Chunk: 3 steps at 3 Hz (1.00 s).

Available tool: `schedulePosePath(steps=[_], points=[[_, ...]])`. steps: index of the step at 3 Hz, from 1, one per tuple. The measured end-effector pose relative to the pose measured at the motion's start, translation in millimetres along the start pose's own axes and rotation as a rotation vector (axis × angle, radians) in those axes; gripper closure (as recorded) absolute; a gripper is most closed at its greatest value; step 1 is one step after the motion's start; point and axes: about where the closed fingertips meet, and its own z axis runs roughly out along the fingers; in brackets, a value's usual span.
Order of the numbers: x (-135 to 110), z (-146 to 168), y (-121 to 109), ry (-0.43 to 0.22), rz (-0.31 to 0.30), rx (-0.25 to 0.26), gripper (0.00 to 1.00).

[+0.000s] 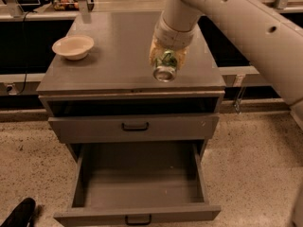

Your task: Pick green can from middle drawer and place on counter

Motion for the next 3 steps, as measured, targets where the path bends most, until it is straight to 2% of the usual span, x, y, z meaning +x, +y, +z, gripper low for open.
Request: schedulePosePath(steps=[1,2,3], points=[[33.2,32.9,-1.1,-0.044,0.064,0.026,1.00],[51.1,56.8,4.2,-0.068,0.121,0.033,0.87],[52.7,58.7,2.5,-0.063,0.119,0.039,0.65]])
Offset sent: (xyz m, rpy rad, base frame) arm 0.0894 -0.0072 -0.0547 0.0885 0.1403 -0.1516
